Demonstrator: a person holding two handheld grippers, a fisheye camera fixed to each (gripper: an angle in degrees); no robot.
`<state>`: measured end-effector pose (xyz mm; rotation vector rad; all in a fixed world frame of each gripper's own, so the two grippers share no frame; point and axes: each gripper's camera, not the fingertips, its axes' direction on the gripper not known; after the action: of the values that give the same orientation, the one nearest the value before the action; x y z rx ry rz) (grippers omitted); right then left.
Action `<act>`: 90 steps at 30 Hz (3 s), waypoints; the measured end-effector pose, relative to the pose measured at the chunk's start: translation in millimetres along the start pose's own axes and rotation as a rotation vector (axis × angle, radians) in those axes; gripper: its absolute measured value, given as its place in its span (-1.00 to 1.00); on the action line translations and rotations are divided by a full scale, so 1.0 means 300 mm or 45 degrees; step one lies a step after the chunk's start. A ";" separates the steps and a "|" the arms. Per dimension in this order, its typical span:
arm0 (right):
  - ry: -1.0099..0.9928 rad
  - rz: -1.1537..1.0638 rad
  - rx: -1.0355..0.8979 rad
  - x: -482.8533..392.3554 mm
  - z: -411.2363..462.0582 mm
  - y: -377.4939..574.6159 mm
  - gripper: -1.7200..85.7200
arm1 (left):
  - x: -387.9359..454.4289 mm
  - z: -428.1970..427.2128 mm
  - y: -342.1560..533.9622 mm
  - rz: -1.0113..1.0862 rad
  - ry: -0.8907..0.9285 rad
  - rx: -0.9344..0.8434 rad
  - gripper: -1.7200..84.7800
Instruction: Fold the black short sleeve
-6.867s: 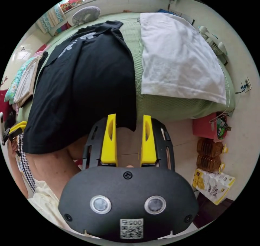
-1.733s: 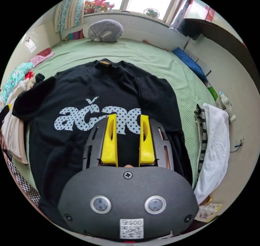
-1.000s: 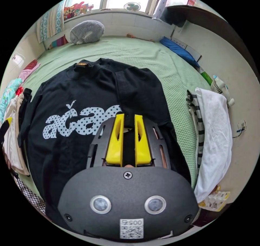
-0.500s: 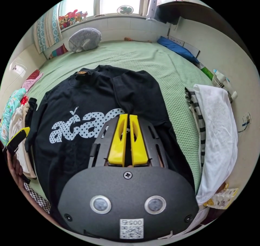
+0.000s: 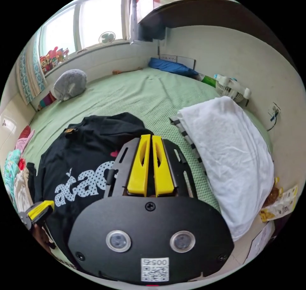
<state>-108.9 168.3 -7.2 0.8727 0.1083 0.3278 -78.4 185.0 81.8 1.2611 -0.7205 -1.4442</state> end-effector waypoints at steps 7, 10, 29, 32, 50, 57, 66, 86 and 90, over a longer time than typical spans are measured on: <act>0.030 0.013 -0.006 0.035 -0.007 -0.136 -1.00 | -0.001 0.091 -0.048 -0.005 0.030 -0.054 -0.97; 0.016 -0.081 0.007 0.013 -0.051 -0.253 -1.00 | -0.019 0.102 -0.054 -0.019 0.034 -0.037 -0.97; -0.129 -0.617 -0.205 -0.323 0.073 -0.360 -0.77 | -0.181 0.144 -0.069 -0.077 0.132 -0.038 -0.97; -0.026 -0.707 -0.341 -0.426 0.232 -0.375 -0.77 | -0.220 0.140 -0.060 -0.090 0.148 -0.038 -0.97; 0.163 -0.010 -0.419 -0.166 0.375 -0.552 -0.99 | -0.446 0.064 0.019 -0.172 0.309 -0.025 -0.97; -0.329 -0.619 -0.302 -0.487 0.169 -0.254 -0.86 | -0.548 -0.057 0.092 -0.196 0.211 0.040 -0.98; -0.917 -1.296 -0.343 -1.031 -0.117 0.281 -0.77 | -0.857 -0.242 0.314 -0.376 0.240 0.070 -0.97; -1.062 -1.071 -0.435 -1.184 -0.172 0.402 -0.99 | -1.060 -0.492 0.597 -0.612 0.279 0.244 -0.97; -1.159 -1.086 -0.434 -1.288 -0.217 0.381 -0.96 | -1.047 -0.561 0.643 -0.664 0.204 0.287 -0.98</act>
<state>-515.7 158.5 23.4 0.5040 -0.4077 -0.8348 111.3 458.2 313.3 1.8132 -0.4717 -1.6787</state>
